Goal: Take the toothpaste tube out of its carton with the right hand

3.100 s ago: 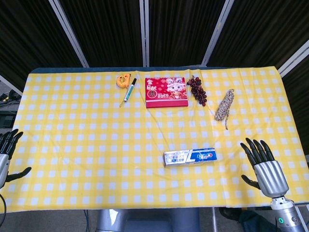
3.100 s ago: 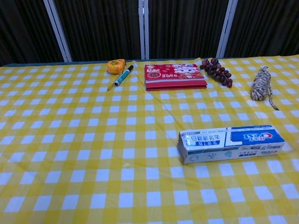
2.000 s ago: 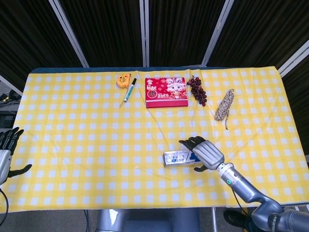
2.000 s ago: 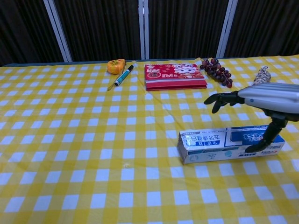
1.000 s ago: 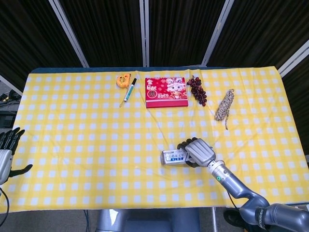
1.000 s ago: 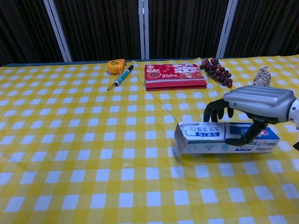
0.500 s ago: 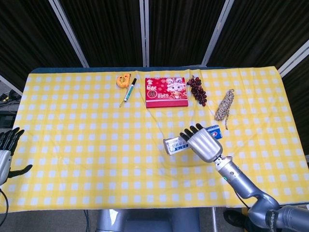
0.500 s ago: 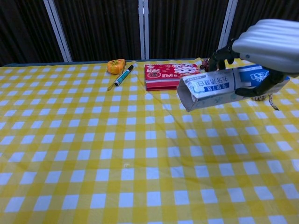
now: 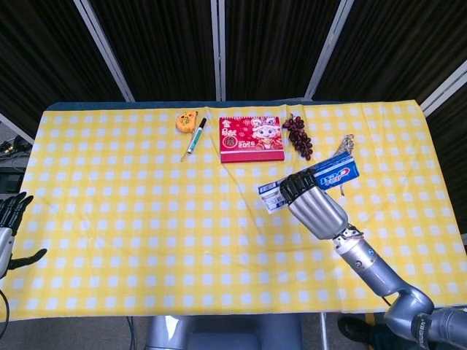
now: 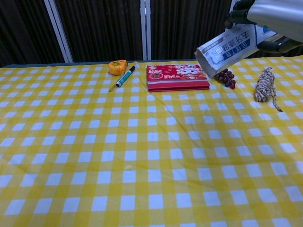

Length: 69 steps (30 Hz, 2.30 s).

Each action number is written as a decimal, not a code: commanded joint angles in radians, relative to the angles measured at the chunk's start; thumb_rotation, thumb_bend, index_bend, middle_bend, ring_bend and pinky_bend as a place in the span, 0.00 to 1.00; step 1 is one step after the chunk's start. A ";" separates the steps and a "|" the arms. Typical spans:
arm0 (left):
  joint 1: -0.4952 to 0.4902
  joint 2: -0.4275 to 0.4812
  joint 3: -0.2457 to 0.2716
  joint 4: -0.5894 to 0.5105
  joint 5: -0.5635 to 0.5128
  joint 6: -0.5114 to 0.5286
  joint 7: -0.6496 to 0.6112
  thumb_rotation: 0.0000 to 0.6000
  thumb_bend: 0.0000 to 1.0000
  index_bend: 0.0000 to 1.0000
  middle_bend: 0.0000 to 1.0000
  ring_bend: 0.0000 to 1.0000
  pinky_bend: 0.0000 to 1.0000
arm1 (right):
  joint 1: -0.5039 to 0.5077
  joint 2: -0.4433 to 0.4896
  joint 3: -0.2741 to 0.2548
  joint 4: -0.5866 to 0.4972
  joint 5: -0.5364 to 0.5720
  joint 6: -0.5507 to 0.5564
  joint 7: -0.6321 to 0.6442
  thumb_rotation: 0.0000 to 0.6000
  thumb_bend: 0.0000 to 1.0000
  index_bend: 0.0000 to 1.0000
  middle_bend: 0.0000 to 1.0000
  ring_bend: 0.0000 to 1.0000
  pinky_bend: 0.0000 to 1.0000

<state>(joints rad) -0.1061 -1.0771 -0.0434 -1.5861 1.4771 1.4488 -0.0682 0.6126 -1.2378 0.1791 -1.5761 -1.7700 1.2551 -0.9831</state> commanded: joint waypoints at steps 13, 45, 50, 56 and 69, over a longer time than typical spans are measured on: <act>-0.003 -0.004 -0.001 0.002 -0.005 -0.006 0.008 1.00 0.00 0.00 0.00 0.00 0.00 | 0.005 0.035 0.052 0.103 -0.042 -0.058 -0.510 1.00 0.37 0.44 0.45 0.41 0.42; -0.008 -0.012 -0.001 0.006 -0.015 -0.020 0.027 1.00 0.00 0.00 0.00 0.00 0.00 | -0.064 -0.194 -0.048 0.000 0.249 -0.132 -0.098 1.00 0.34 0.35 0.39 0.40 0.38; -0.009 -0.012 -0.002 0.008 -0.019 -0.024 0.025 1.00 0.00 0.00 0.00 0.00 0.00 | -0.066 -0.235 -0.069 -0.011 0.274 -0.150 -0.055 1.00 0.04 0.06 0.11 0.19 0.22; -0.009 -0.010 -0.002 0.010 -0.020 -0.025 0.018 1.00 0.00 0.00 0.00 0.00 0.00 | -0.094 -0.212 -0.087 -0.123 0.307 -0.130 -0.005 1.00 0.00 0.00 0.02 0.08 0.12; 0.007 -0.001 0.005 -0.002 0.017 0.019 0.003 1.00 0.00 0.00 0.00 0.00 0.00 | -0.238 0.046 -0.204 -0.116 0.064 0.157 0.507 1.00 0.00 0.00 0.00 0.00 0.00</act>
<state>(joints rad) -0.1010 -1.0786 -0.0393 -1.5867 1.4918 1.4652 -0.0648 0.4381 -1.2731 0.0153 -1.7159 -1.6520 1.3035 -0.6501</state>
